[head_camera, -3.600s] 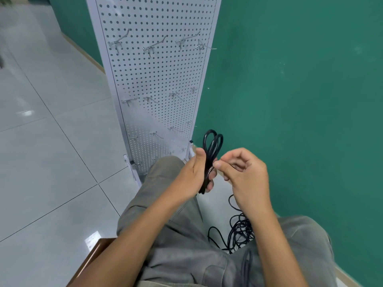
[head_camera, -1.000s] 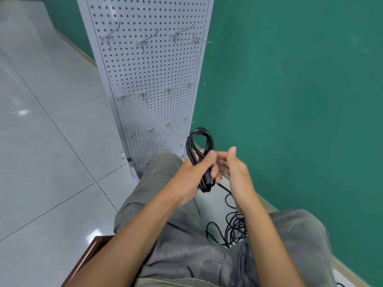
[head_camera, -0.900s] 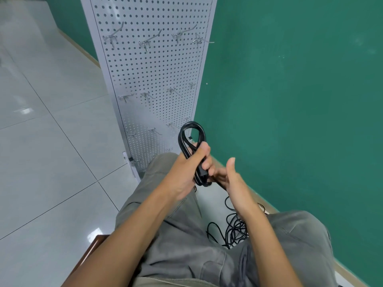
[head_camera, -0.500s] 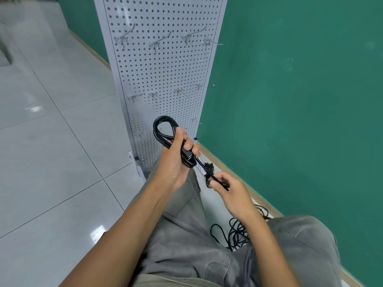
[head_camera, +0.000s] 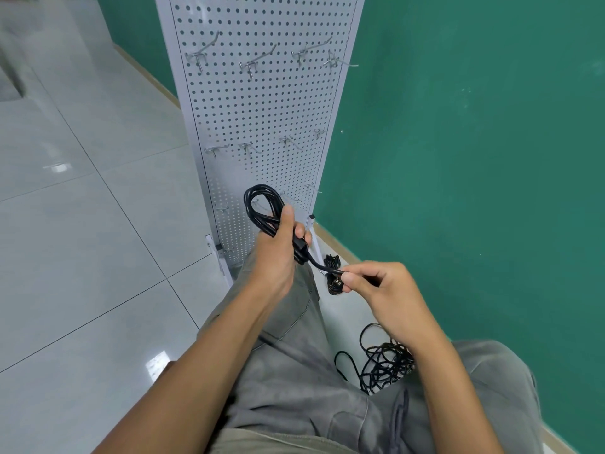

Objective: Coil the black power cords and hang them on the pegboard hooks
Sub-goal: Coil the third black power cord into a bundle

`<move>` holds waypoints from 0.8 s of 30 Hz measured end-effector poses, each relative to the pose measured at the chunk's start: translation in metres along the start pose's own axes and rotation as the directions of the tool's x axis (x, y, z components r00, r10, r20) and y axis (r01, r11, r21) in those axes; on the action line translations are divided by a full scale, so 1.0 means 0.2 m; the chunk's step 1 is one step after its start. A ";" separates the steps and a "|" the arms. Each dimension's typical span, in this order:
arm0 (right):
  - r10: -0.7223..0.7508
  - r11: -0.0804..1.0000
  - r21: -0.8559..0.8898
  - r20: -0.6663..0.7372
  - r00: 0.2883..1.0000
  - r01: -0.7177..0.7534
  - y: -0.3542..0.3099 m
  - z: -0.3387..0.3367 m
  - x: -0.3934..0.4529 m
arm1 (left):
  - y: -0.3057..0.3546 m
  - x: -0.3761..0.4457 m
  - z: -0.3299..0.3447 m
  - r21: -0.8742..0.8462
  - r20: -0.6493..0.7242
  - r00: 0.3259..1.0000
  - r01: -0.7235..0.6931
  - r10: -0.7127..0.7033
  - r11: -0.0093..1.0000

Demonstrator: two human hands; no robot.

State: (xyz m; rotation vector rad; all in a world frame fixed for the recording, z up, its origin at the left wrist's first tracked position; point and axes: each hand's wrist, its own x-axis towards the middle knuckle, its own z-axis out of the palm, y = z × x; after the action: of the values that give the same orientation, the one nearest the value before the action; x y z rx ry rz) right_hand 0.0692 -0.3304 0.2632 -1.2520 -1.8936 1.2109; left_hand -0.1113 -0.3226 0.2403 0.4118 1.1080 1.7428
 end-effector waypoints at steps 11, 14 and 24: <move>-0.056 0.986 0.147 -0.168 0.984 0.082 -0.09 -0.04 0.02 | -0.11 -0.10 0.05 0.428 0.358 0.931 -0.097 -0.070 0.898; -0.034 0.979 0.185 -0.246 0.969 0.081 -0.02 -0.08 0.03 | -0.10 -0.11 0.06 0.180 0.348 0.922 0.109 -0.167 0.978; 0.076 0.995 0.060 -0.001 0.997 -0.075 0.39 -0.05 0.09 | 0.15 0.01 0.06 -0.225 0.336 0.929 0.239 -0.155 0.945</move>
State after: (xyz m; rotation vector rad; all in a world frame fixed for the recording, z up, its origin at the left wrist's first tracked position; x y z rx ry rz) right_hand 0.1025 -0.2986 0.1962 -1.3027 -1.8089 1.2945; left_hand -0.1212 -0.3179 0.2702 0.3816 0.6553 1.5522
